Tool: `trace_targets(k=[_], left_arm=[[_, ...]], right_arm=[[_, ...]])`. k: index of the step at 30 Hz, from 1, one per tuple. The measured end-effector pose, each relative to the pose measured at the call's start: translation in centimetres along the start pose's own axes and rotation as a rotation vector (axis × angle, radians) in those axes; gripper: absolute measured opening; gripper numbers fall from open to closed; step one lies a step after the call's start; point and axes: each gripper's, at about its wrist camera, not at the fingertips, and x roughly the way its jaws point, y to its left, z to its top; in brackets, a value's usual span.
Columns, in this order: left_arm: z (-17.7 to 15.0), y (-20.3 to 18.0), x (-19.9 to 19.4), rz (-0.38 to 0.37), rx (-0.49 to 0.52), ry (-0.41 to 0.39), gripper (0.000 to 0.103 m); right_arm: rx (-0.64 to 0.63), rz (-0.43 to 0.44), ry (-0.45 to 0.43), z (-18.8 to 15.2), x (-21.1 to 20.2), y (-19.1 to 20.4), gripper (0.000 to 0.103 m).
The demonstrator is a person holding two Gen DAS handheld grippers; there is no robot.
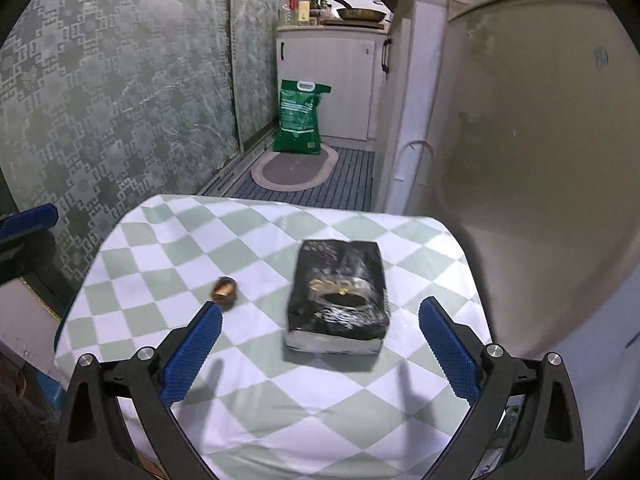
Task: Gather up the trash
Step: 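Grasp the black snack bag with the right gripper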
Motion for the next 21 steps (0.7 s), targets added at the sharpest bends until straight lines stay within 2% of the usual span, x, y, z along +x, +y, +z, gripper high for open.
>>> trace_targets(k=[10,12,13,16,19,21], left_arm=[[-0.6,-1.3,2.7,-0.039,0.010,0.041,0.083],[-0.6,-1.6,2.9,-0.045,0.020,0.046,0.083],[-0.7,-1.7,3.0,-0.046,0.027,0.050,0.083],[-0.9,-1.9,3.5,-0.052,0.035,0.063,0.083],[-1.1,-2.1,4.2,-0.066,0.032,0.081,0.079],[-1.3,-2.5,4.9,-0.073,0.033,0.095,0.077]], right_arm=[[0.032,-0.007,0.013,0.2,2.1,-0.9,0.097],[0.015,-0.037,0.034,0.1,2.6,-0.9,0.075],[0.014,-0.051,0.044,0.0,2.9,-0.9,0.070],[0.004,-0.056,0.043,-0.1,2.9,-1.1,0.066],[0.009,-0.051,0.036,-0.2,2.6,-1.6,0.052],[0.033,-0.020,0.029,-0.3,2.3,-2.2,0.051]])
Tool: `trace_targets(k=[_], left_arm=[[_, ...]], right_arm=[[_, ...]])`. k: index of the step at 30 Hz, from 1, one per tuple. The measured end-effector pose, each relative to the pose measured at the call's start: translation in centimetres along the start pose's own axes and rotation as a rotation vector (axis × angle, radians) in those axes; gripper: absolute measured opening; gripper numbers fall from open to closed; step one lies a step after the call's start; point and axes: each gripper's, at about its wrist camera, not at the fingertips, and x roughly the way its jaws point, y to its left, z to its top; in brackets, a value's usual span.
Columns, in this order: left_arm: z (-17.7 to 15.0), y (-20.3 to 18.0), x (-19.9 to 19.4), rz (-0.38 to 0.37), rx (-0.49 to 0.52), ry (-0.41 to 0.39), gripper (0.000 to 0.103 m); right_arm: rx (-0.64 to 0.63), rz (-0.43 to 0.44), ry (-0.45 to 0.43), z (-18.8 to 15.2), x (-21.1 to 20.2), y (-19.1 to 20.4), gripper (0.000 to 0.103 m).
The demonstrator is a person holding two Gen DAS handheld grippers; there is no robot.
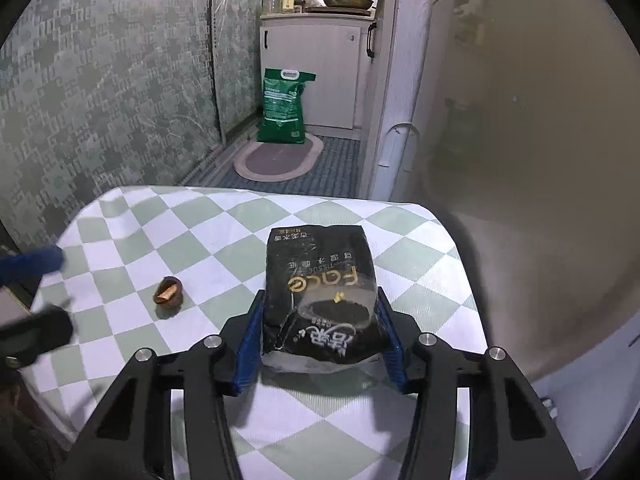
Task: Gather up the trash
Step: 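Grasp the black snack bag with the right gripper, then grasp the brown chestnut with the left gripper while the right gripper holds the bag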
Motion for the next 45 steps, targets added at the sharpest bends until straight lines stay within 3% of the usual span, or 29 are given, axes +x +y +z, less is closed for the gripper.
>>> trace_targets(k=[6,14,20,28,34,36,45], left_arm=[[-0.4,-1.3,1.7,0.005,0.021,0.044,0.069],[-0.4,-2.5,3.5,0.038,0.049,0.081,0.051],[0.2,-2.9,4.7,0.068,0.042,0.085,0.043],[0.8,-3.5,6.0,0.128,0.040,0.084,0.042],[1.6,-2.7,6.4,0.161,0.004,0.100,0.024],[1.8,-2.4,6.5,0.163,-0.014,0.112,0.023],[2.0,-1.2,3.2,0.155,-0.037,0.061,0.021]], right_arm=[[0.049,0.088,-0.048,0.4,-2.5,-1.2,0.051],[0.014,0.150,-0.122,0.7,-6.9,-1.1,0.051],[0.002,0.161,-0.141,0.4,-8.5,-1.9,0.051],[-0.001,0.172,-0.145,-0.4,-9.1,-2.7,0.051],[0.003,0.177,-0.168,-0.6,-10.4,-3.4,0.051],[-0.001,0.178,-0.176,-0.7,-10.9,-3.3,0.051],[-0.014,0.195,-0.157,-0.7,-10.5,-2.2,0.051]])
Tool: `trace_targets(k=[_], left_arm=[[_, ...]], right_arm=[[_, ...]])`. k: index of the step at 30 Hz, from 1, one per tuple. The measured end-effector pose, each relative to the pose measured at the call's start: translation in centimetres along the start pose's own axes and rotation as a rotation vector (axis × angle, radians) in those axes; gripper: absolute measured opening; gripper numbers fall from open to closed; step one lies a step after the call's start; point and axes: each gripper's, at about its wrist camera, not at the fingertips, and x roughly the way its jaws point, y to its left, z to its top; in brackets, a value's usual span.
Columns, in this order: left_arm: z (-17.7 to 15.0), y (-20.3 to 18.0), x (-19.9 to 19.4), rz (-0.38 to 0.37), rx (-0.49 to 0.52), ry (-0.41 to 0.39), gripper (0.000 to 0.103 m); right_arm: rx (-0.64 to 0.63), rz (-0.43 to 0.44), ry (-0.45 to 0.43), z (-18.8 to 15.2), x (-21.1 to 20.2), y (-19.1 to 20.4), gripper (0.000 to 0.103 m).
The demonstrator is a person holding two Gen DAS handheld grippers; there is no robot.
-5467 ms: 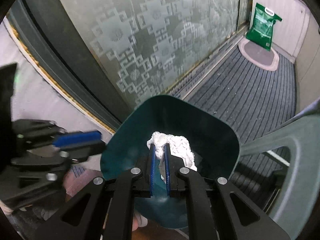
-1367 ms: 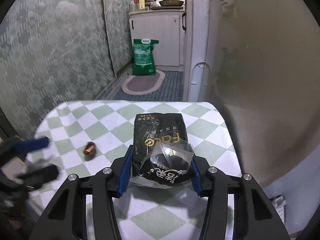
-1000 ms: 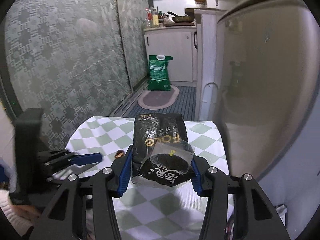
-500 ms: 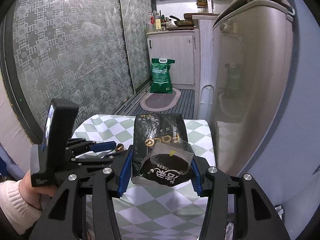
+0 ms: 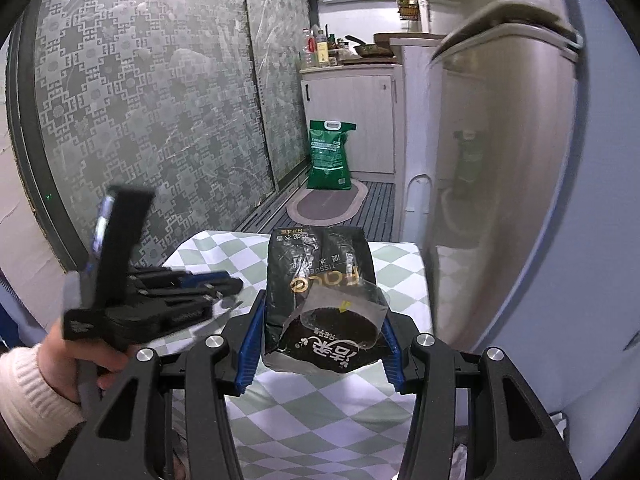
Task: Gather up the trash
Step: 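Grasp the brown chestnut with the left gripper while the right gripper holds the bag, then carry the chestnut and snack bag from the table over the teal bin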
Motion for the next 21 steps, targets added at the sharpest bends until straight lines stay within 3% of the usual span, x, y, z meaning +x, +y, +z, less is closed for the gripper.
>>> trace_targets(k=[9,16,21], left_arm=[[0.1,5.3,-4.6,0.057,-0.029,-0.080,0.021],[-1.5,10.8,-6.1,0.096,-0.070,-0.075,0.021],[-3.1,14.5,-6.8,0.097,-0.097,-0.055,0.021]], right_arm=[[-0.011,0.067,-0.015,2.2,0.6,3.6,0.051],[-0.037,0.118,-0.020,4.3,1.6,8.0,0.051],[-0.071,0.156,0.035,5.0,3.5,11.4,0.051]])
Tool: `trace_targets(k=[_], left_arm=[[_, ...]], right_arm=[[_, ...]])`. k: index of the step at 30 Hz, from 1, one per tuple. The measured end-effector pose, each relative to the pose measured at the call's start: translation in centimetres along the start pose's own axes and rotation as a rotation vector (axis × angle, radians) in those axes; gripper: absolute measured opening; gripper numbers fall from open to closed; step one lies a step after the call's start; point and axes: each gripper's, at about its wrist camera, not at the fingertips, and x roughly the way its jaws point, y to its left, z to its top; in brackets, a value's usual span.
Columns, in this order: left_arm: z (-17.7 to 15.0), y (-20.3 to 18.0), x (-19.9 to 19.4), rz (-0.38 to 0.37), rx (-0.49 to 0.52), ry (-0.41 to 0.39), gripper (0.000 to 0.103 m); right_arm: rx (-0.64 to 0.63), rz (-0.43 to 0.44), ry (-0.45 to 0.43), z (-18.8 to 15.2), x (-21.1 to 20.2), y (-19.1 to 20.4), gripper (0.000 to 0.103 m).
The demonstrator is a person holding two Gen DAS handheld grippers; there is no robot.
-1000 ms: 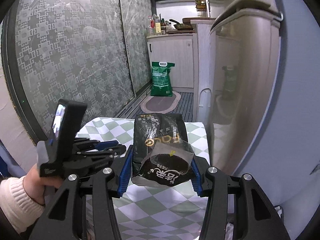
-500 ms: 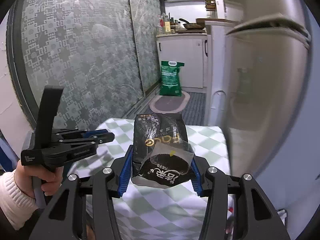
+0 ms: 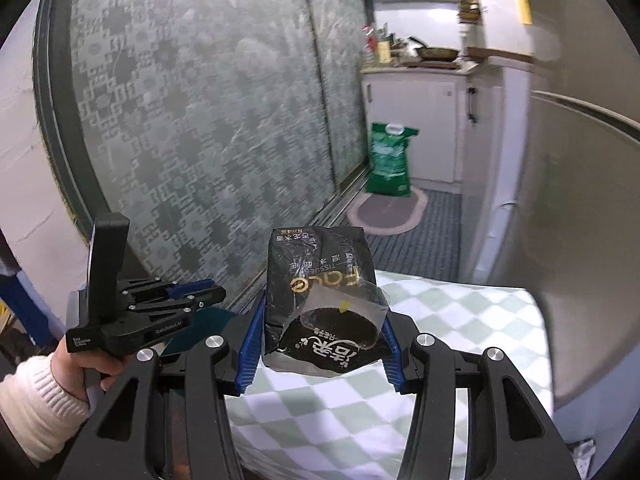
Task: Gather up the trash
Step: 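Carry the chestnut and snack bag from the table over the teal bin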
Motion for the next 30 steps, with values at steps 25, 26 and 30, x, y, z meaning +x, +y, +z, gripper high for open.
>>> trace_targets(k=[25,26,30], left_arm=[[-9.9,9.7,4.4,-0.030,-0.084,0.254,0.021],[-10.2,9.9,4.7,-0.029,-0.083,0.264,0.021],[-11.4,10.4,5.3,-0.026,-0.087,0.306,0.021]], right_arm=[[-0.084,0.101,0.146,-0.6,9.7,9.0,0.051],[-0.086,0.106,0.152,-0.6,10.0,9.3,0.051],[-0.099,0.117,0.175,-0.8,11.2,10.4,0.051]])
